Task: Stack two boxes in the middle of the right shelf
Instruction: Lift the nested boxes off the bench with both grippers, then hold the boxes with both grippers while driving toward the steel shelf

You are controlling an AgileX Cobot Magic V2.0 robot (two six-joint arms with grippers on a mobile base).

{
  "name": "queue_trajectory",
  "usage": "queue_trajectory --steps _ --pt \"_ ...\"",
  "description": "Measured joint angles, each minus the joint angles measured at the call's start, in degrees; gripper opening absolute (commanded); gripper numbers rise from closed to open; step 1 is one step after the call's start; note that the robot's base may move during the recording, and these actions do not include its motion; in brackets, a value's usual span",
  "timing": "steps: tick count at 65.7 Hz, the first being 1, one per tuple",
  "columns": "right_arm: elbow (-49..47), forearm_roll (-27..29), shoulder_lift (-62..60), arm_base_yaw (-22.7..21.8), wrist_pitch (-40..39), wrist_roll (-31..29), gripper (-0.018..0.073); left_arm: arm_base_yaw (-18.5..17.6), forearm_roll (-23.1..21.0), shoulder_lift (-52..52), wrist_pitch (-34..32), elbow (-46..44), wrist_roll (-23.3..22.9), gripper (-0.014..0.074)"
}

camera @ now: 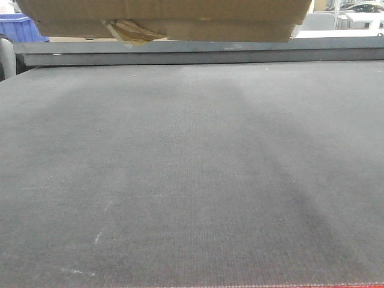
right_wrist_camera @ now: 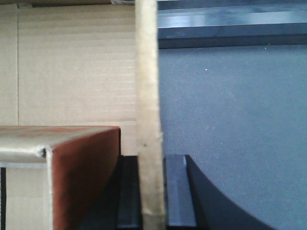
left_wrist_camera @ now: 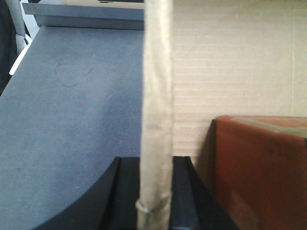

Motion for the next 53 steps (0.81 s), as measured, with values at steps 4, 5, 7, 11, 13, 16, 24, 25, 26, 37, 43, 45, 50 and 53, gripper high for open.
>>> queue_trajectory --steps 4,5,7,11,13,16,24,25,26,37,43,45,50,53 --pt "0.0 0.0 0.0 0.0 0.0 0.0 -0.0153 0.0 0.0 0.0 0.0 0.0 0.0 -0.0111" --pt "0.0 0.0 0.0 0.0 0.0 0.0 -0.0153 0.0 0.0 0.0 0.0 0.0 0.0 -0.0111" --pt "0.0 0.0 0.0 0.0 0.0 0.0 -0.0153 0.0 0.0 0.0 0.0 0.0 0.0 -0.0111" --pt "0.0 0.0 0.0 0.0 0.0 0.0 -0.0153 0.0 0.0 0.0 0.0 0.0 0.0 -0.0111" --pt "0.0 0.0 0.0 0.0 0.0 0.0 -0.0153 0.0 0.0 0.0 0.0 0.0 0.0 -0.0111" --pt "0.0 0.0 0.0 0.0 0.0 0.0 -0.0153 0.0 0.0 0.0 0.0 0.0 0.0 -0.0111" --pt "0.0 -0.1 0.0 0.0 -0.1 0.0 -0.0153 0.0 0.0 0.0 -0.1 0.0 0.0 -0.0111" --pt "0.0 -0.1 0.0 0.0 -0.1 0.0 -0.0153 0.0 0.0 0.0 -0.1 0.0 0.0 -0.0111" --pt "0.0 -0.1 0.0 0.0 -0.1 0.0 -0.0153 0.0 0.0 0.0 -0.1 0.0 0.0 -0.0111" --pt "0.0 -0.1 0.0 0.0 -0.2 0.0 -0.0153 0.0 0.1 0.0 -0.1 0.0 0.0 -0.0111" --pt "0.0 -0.1 0.0 0.0 -0.2 0.0 -0.0153 0.0 0.1 0.0 -0.1 0.0 0.0 -0.0111" --pt "0.0 -0.1 0.0 0.0 -0.2 0.0 -0.0153 0.0 0.1 0.0 -0.1 0.0 0.0 -0.0111" --pt "0.0 -0.1 0.0 0.0 -0.2 0.0 -0.0153 0.0 0.2 0.0 -0.1 0.0 0.0 -0.0111" --pt "0.0 -0.1 0.0 0.0 -0.2 0.0 -0.0153 0.0 0.2 0.0 -0.1 0.0 0.0 -0.0111"
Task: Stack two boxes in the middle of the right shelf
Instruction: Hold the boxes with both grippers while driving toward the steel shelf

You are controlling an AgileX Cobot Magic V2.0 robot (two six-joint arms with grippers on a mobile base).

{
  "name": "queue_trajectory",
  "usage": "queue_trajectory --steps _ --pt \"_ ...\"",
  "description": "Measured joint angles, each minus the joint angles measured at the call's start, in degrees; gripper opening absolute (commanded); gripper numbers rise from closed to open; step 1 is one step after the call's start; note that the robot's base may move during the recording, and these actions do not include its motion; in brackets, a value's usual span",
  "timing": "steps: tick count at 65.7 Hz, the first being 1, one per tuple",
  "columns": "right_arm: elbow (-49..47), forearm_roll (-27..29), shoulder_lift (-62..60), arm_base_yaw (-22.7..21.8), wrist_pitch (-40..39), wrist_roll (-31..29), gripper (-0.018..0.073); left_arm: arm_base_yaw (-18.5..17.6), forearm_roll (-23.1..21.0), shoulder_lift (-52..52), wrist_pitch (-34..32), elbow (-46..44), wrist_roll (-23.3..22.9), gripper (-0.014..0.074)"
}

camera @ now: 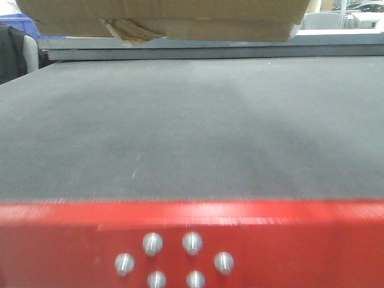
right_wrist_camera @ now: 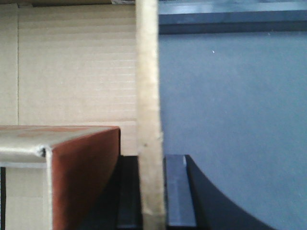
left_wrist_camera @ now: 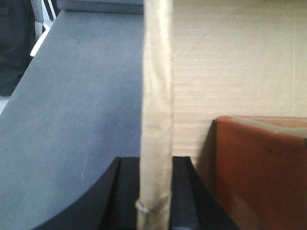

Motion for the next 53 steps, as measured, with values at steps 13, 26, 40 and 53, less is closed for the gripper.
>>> queue_trajectory --steps 13,26,40,53 --pt "0.0 0.0 0.0 0.0 0.0 0.0 -0.0153 0.0 0.1 0.0 0.1 0.0 0.0 -0.0111" --pt "0.0 0.0 0.0 0.1 -0.2 0.0 -0.0153 0.0 0.2 0.0 0.2 0.0 0.0 -0.0111" --pt "0.0 0.0 0.0 0.1 -0.4 0.2 -0.0153 0.0 0.2 0.0 0.2 0.0 0.0 -0.0111" --pt "0.0 -0.1 0.0 0.1 -0.4 0.2 -0.0153 0.0 0.2 0.0 0.2 0.0 0.0 -0.0111"
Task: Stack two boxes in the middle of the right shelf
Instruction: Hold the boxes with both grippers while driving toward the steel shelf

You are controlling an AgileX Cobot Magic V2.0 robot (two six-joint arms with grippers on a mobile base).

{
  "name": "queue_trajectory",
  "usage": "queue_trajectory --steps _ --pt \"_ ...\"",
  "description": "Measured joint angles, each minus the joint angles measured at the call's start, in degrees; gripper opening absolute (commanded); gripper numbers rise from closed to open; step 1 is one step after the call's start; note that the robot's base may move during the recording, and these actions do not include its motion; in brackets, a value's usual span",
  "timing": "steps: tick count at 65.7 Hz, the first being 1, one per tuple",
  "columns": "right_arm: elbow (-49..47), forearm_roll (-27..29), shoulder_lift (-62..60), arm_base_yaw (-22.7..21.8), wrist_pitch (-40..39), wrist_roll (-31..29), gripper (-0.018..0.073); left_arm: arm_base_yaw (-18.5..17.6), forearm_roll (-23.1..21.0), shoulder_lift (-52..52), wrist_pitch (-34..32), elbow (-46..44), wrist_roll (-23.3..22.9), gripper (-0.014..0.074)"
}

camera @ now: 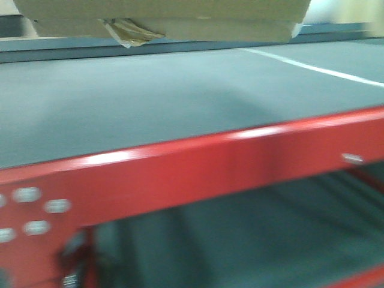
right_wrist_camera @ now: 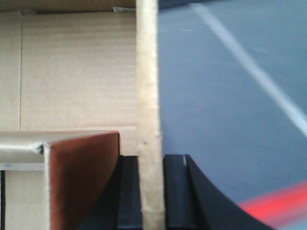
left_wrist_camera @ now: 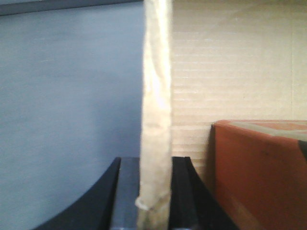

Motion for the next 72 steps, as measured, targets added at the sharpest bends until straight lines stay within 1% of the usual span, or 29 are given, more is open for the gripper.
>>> queue_trajectory --steps 72 --pt "0.0 -0.3 0.0 0.0 0.0 0.0 -0.0153 0.0 0.0 0.0 -0.3 0.0 0.0 -0.0111"
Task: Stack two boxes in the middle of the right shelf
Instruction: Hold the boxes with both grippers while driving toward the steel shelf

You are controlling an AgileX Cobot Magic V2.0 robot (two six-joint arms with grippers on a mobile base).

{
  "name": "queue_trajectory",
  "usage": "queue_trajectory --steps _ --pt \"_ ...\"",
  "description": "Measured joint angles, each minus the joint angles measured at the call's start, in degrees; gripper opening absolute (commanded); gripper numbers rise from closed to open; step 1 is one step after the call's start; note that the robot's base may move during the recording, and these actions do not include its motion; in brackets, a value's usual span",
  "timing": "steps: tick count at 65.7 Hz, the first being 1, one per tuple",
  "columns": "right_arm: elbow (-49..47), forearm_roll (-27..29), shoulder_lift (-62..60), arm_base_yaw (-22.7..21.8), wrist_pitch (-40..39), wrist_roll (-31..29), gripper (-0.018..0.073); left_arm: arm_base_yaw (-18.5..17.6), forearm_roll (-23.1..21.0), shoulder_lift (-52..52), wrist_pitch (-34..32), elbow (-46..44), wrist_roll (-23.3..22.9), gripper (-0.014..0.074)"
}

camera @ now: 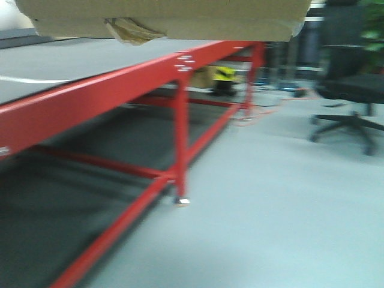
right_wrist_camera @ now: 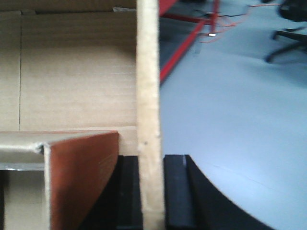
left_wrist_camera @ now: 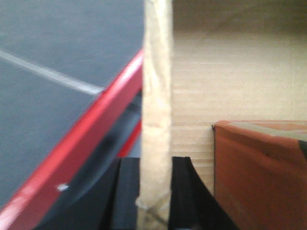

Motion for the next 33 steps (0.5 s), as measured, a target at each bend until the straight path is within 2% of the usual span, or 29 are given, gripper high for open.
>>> queue_trajectory --steps 33 --pt "0.0 0.0 0.0 0.0 0.0 0.0 -0.0153 0.0 0.0 0.0 0.0 0.0 0.0 -0.0111"
